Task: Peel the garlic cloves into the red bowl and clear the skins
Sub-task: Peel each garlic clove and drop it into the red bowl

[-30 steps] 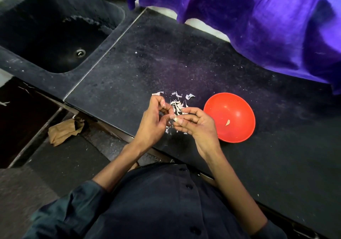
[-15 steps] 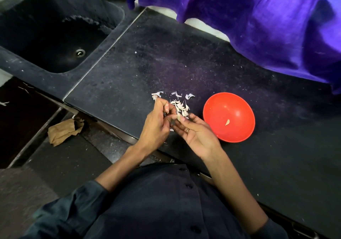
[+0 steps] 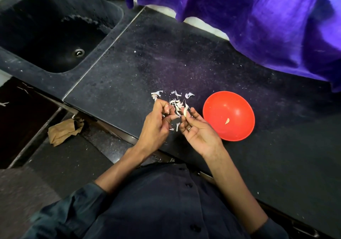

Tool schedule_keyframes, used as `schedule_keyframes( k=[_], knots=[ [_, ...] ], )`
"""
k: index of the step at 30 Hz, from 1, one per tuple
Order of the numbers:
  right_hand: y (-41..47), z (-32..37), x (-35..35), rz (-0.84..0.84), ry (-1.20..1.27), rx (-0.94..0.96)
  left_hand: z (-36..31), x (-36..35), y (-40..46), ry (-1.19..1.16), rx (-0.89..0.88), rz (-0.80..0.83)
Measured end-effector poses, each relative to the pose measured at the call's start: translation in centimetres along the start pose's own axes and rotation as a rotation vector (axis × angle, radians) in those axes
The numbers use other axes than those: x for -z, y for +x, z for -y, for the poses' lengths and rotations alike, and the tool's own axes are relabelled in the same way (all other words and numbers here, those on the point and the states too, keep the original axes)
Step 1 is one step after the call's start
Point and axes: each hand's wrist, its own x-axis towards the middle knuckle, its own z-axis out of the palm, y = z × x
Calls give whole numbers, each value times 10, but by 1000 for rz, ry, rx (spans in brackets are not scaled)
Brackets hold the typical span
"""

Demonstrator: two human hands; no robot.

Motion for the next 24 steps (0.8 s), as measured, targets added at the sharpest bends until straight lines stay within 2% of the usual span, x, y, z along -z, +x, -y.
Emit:
schedule_keyframes(
  k=[9, 13, 20, 24],
  knots=[
    [2, 2, 5, 8, -79, 77, 2, 4, 2, -35, 47, -87],
    [-1, 3, 5, 59, -165, 157, 3, 4, 2, -82, 81, -81],
    [-3, 2, 4, 47, -99, 194, 5, 6, 3, -92, 108, -27],
    [-4, 1, 5, 50, -189, 252, 2, 6, 3, -108, 120, -40]
  ],
)
